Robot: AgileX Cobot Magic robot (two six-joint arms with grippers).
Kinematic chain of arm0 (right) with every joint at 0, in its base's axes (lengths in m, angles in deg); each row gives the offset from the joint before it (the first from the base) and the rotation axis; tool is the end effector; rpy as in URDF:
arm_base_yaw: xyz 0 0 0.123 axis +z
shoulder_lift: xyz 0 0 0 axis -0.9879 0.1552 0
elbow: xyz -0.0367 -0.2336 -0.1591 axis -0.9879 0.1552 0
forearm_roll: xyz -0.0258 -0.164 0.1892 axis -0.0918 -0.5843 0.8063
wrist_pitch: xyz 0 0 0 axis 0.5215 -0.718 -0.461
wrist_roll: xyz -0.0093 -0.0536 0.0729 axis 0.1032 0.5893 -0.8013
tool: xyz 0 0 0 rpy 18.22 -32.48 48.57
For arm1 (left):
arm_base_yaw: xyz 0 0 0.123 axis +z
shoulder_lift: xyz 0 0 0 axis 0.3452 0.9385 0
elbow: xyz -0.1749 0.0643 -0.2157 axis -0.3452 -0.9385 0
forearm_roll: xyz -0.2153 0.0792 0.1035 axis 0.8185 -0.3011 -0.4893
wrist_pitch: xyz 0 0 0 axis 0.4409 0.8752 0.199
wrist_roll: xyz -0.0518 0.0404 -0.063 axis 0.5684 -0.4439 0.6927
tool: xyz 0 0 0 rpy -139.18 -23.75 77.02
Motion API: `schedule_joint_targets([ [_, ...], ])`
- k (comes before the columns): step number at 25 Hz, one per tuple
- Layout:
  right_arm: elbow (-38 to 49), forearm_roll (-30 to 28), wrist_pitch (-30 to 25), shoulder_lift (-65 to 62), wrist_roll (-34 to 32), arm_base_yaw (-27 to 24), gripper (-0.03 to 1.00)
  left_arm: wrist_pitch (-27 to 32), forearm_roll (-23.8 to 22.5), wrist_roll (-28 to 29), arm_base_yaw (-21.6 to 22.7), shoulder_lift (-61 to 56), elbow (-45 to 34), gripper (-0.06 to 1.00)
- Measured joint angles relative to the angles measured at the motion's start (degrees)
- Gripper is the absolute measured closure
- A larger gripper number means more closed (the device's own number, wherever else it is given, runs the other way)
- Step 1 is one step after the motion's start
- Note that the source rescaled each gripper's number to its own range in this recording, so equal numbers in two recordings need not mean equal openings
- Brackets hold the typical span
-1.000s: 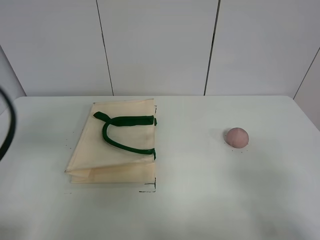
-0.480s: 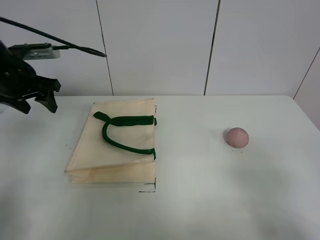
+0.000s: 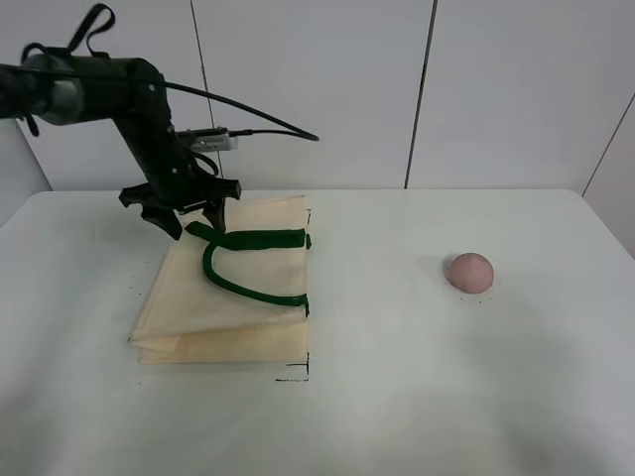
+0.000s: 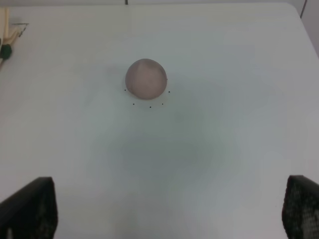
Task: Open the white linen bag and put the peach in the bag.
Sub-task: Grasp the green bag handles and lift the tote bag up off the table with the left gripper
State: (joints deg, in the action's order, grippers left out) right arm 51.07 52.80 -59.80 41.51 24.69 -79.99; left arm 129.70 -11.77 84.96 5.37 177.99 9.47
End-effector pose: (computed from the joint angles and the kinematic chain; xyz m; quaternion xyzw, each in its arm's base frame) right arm -0.0039 0.0021 0.2789 -0.0116 0.8449 0.0169 0.5346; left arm 0.4358 -0.1173 0.2025 0.0111 0.9883 -0.0471 0.1444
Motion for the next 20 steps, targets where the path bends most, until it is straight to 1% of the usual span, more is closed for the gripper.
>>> schedule_joint_targets([
  [3,0.0,0.0,0.0,0.0,0.0,0.0,-0.03,-0.9,-2.0,2.3,-0.4,3.2,0.7,-0.03],
  [7,0.0,0.0,0.0,0.0,0.0,0.0,-0.03,-1.8,-3.9,2.9,-0.4,6.6,0.7,-0.03],
  [12,0.0,0.0,0.0,0.0,0.0,0.0,-0.03,-4.2,-3.9,3.1,-0.4,9.2,0.7,-0.03],
  [16,0.0,0.0,0.0,0.0,0.0,0.0,-0.03,-5.7,-3.1,3.3,-0.4,11.1,0.7,-0.03],
  [20,0.0,0.0,0.0,0.0,0.0,0.0,-0.03,-6.2,-2.9,3.3,-0.4,11.8,0.7,-0.03],
])
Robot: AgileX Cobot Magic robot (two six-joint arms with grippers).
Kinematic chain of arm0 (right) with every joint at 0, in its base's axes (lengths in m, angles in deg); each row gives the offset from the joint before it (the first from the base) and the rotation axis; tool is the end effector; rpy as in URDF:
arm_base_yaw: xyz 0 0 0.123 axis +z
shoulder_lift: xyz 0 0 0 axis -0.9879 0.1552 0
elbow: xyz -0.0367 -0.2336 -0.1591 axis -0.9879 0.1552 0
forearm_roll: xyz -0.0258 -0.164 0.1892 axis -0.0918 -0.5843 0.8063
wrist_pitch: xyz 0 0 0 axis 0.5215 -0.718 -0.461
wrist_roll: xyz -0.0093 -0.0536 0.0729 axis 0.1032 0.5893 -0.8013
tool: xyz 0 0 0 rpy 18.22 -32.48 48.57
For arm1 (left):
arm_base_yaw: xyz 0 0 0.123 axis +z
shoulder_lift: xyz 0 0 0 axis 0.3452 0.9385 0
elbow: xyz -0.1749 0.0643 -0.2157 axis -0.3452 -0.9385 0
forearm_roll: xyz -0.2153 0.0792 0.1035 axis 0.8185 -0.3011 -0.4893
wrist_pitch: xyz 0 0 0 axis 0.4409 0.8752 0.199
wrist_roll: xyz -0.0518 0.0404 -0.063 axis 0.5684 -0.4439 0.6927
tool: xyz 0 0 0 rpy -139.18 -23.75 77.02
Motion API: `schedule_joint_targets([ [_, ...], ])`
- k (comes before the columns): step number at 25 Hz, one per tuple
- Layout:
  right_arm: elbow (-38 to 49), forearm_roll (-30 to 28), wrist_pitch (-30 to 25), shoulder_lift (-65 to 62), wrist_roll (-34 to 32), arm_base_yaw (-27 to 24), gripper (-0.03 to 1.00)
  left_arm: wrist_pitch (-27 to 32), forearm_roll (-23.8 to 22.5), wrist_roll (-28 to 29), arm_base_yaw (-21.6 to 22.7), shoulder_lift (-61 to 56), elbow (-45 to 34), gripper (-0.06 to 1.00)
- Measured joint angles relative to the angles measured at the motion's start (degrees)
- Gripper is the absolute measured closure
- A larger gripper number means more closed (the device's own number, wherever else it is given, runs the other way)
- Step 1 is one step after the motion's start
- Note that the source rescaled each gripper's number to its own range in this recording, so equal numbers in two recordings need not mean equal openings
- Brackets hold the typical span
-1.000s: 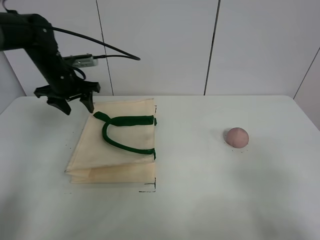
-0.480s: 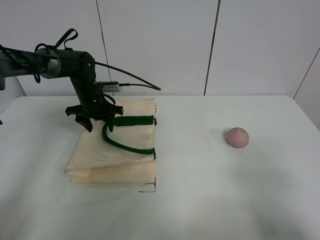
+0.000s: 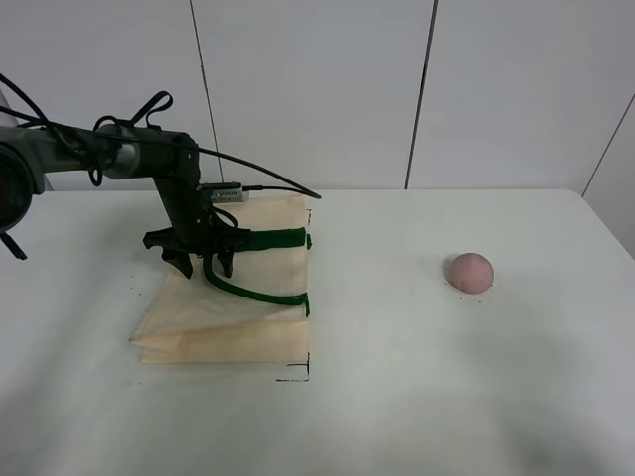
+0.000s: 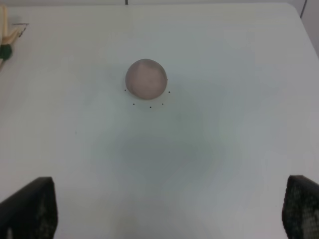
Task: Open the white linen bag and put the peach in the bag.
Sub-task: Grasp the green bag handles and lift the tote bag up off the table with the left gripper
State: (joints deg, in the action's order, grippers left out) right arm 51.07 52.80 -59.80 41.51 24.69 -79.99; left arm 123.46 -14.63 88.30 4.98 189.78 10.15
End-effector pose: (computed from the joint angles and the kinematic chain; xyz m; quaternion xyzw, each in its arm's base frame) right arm -0.0039 0.0021 0.2789 -0.0116 0.8449 0.0169 0.5346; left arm 0.4540 -0.1217 0.1131 -0.0016 0.9940 -0.0198 0.1080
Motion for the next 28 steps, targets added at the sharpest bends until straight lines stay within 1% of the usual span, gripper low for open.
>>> schedule_joint_targets([
  [2,0.0,0.0,0.0,0.0,0.0,0.0,-0.03,0.0,0.1,0.0,0.0,0.3,0.0,-0.01],
  [3,0.0,0.0,0.0,0.0,0.0,0.0,-0.03,0.0,0.3,0.0,0.0,0.4,0.0,0.04],
  [5,0.0,0.0,0.0,0.0,0.0,0.0,-0.03,0.1,1.0,0.1,0.0,0.5,0.2,0.18],
  [6,0.0,0.0,0.0,0.0,0.0,0.0,-0.03,0.0,1.4,0.2,0.0,0.5,0.2,0.3],
  [7,0.0,0.0,0.0,0.0,0.0,0.0,-0.03,0.0,1.4,0.2,-0.1,0.5,0.3,0.44],
  [10,0.0,0.0,0.0,0.0,0.0,0.0,-0.03,0.0,1.9,0.5,-0.2,0.5,0.4,0.9],
  [11,0.0,0.0,0.0,0.0,0.0,0.0,-0.03,0.2,1.8,0.7,-0.2,0.5,0.4,0.94],
  [15,0.0,0.0,0.0,0.0,0.0,0.0,-0.03,0.8,1.4,1.0,-0.2,-0.2,0.5,0.94],
  [17,0.0,0.0,0.0,0.0,0.0,0.0,-0.03,3.4,0.5,1.1,-0.2,-0.6,1.7,0.94],
  [19,0.0,0.0,0.0,0.0,0.0,0.0,-0.03,6.8,0.2,1.1,-0.2,-1.6,4.3,0.94],
  [22,0.0,0.0,0.0,0.0,0.0,0.0,-0.03,12.5,0.1,1.0,-0.1,-4.2,10.1,0.94],
  [25,0.0,0.0,0.0,0.0,0.0,0.0,-0.03,18.2,0.1,-0.4,-0.1,-7.2,16.0,0.94],
  [28,0.0,0.0,0.0,0.0,0.0,0.0,-0.03,18.4,0.1,-1.6,-0.1,-10.4,20.2,0.94],
])
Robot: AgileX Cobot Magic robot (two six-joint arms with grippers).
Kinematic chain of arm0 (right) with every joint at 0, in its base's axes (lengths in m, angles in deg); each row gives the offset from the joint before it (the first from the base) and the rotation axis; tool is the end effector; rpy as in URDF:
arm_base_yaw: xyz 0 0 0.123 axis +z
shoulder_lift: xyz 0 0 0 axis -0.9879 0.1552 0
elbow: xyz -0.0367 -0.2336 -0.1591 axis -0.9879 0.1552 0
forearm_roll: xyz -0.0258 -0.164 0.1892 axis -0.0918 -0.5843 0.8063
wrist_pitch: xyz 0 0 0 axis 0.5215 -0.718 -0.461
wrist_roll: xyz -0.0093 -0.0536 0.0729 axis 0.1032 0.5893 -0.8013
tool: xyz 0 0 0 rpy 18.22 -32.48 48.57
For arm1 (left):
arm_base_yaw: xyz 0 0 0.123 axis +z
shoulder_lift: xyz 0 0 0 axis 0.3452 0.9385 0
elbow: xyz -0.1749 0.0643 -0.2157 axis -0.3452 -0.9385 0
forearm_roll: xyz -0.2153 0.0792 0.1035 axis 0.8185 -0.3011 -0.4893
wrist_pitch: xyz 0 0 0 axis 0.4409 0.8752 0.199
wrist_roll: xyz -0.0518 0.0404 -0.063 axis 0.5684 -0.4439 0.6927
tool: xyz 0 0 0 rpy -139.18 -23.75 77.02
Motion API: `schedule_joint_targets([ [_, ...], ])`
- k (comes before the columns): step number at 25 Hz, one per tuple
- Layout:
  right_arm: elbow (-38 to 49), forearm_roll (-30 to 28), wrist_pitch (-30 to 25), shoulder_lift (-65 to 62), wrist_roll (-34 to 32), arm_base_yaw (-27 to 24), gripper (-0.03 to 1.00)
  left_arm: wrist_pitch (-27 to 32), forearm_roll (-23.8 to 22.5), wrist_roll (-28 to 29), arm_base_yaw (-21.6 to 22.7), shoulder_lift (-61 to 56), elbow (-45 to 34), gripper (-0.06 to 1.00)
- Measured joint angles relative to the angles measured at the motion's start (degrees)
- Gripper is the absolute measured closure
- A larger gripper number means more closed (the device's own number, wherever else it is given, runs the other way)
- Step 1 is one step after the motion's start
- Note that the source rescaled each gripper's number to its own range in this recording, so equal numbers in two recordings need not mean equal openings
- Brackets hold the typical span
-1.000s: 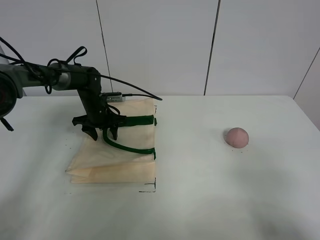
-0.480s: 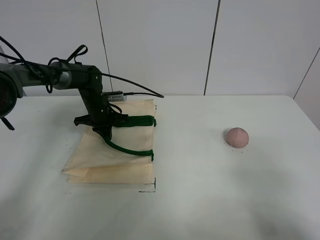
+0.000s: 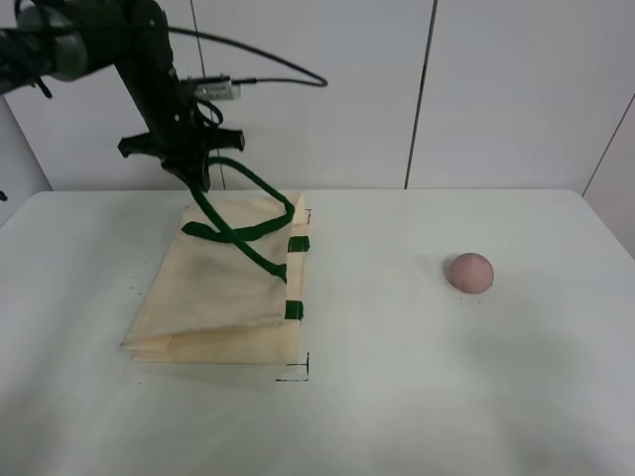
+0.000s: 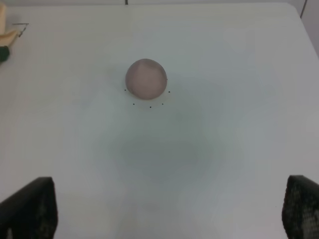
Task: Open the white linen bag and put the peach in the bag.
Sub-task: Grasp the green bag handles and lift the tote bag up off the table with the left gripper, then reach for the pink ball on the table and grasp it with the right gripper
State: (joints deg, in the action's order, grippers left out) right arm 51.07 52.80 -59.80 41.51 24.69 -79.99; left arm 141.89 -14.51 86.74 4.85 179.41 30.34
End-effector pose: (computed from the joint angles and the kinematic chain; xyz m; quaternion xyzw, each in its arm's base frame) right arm -0.0039 0.0021 0.2789 -0.0116 0.8449 0.0169 0.5346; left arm 0.4557 -0.1231 0.2870 0.0079 0.9768 -0.0444 0.2094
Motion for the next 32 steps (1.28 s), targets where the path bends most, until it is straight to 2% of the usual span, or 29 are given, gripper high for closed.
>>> schedule_joint_targets([
  [9,0.0,0.0,0.0,0.0,0.0,0.0,-0.03,0.2,0.0,-2.9,0.0,-11.6,1.3,0.94],
  [16,-0.2,0.0,0.1,2.4,0.0,0.0,-0.03,0.2,0.0,-3.0,0.0,-13.9,1.3,0.94],
  [20,-3.2,0.0,3.7,15.7,0.2,0.0,-0.03,0.2,0.0,-3.0,0.0,-14.2,1.3,0.94],
  [24,-8.5,0.0,9.5,35.0,1.3,0.0,-0.03,0.2,0.0,-3.1,0.0,-15.1,1.3,0.94],
  [29,-18.9,0.0,15.3,62.3,1.7,0.0,-0.03,0.2,0.5,-3.2,0.0,-15.1,1.3,0.94],
  [32,-27.4,0.0,15.9,77.5,2.7,0.0,-0.03,0.2,1.3,-3.2,0.0,-15.1,1.3,0.94],
])
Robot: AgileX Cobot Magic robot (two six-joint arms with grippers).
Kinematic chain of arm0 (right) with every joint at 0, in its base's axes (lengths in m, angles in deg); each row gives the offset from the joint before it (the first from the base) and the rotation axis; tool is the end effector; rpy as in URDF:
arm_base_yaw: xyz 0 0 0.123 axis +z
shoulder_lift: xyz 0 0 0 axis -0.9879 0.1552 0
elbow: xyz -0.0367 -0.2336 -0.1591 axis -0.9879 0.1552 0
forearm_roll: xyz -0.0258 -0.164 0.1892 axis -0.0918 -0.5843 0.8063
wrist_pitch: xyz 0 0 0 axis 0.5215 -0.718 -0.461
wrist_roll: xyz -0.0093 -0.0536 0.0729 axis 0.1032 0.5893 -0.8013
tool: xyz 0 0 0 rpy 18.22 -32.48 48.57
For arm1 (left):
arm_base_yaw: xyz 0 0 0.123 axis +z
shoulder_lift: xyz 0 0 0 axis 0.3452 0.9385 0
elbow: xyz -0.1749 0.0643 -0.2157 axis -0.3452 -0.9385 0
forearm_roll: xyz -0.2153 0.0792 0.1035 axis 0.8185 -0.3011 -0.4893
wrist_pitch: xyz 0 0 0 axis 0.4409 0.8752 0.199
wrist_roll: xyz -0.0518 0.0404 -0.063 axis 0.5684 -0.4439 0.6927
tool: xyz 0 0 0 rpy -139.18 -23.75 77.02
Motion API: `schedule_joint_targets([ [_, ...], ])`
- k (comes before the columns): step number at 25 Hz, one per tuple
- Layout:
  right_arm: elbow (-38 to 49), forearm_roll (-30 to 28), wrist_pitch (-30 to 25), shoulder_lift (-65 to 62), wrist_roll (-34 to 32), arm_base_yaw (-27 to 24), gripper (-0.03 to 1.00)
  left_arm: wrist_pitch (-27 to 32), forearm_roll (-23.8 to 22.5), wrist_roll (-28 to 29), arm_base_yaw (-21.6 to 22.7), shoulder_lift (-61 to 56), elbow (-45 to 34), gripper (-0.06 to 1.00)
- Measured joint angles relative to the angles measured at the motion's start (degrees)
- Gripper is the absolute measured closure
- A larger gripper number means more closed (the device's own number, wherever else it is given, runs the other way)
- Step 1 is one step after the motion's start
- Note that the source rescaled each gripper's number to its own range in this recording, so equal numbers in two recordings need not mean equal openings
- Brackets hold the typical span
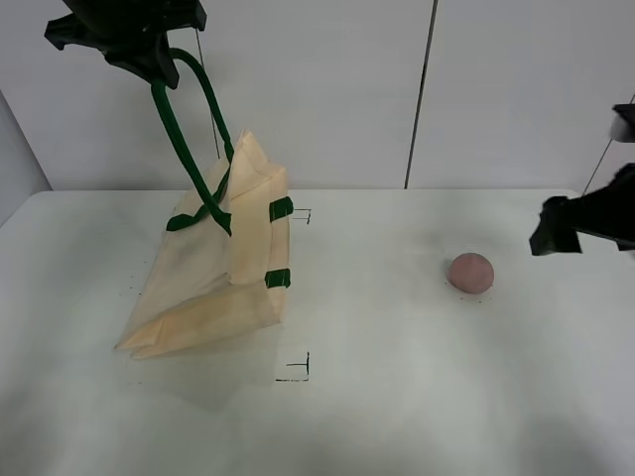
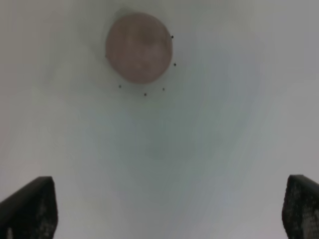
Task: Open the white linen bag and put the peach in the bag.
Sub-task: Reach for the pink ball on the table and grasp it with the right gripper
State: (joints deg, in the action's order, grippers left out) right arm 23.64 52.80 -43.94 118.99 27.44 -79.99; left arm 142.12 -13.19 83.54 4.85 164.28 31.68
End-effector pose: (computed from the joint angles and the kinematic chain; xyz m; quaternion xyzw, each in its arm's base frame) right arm 0.2682 0.0068 0.2789 -0.0287 0.9644 0.0070 0.2628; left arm 0.3973 -0.1091 0.4111 0.0316 0.9364 -0.0811 0.3401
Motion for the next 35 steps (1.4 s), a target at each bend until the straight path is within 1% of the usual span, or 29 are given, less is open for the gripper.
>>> schedule_joint_targets([
  [4,-12.7,0.3,-1.6,16.7,0.2,0.0,-0.03,0.0,0.0,0.0,0.0,0.0,0.0,0.94],
  [6,-17.4,0.7,-2.8,22.7,0.5,0.0,-0.03,0.0,0.0,0.0,0.0,0.0,0.0,0.94],
  [9,-21.3,1.4,-3.1,28.9,2.1,0.0,-0.03,0.0,0.0,-0.1,0.0,0.0,0.0,0.94],
  [15,-22.0,2.8,-0.6,35.8,3.6,0.0,-0.03,0.0,0.0,-1.3,0.0,0.0,0.0,0.94],
  [18,-22.0,3.9,1.6,37.3,5.8,0.0,-0.03,0.0,0.0,-1.5,0.0,0.0,0.0,0.94],
  [20,-22.1,4.0,2.6,37.8,6.2,0.0,-0.03,0.0,0.0,-1.5,0.0,0.0,0.0,0.94],
  [23,-22.1,4.1,2.5,38.4,7.1,0.3,-0.03,0.0,0.0,-1.6,0.0,0.0,0.0,0.94],
  [26,-22.1,3.1,2.6,38.9,8.1,1.9,-0.03,0.0,0.0,-1.7,0.0,0.0,0.0,0.94],
  [28,-22.1,2.2,3.5,39.1,6.7,2.9,-0.03,0.0,0.0,-1.7,0.0,0.0,0.0,0.94],
  [31,-22.2,0.2,4.1,39.8,3.5,3.1,-0.03,0.0,0.0,-1.7,0.0,0.0,0.0,0.94],
  [35,-22.2,-0.2,4.5,41.9,4.6,3.1,-0.03,0.0,0.0,-1.7,0.0,0.0,0.0,0.94],
])
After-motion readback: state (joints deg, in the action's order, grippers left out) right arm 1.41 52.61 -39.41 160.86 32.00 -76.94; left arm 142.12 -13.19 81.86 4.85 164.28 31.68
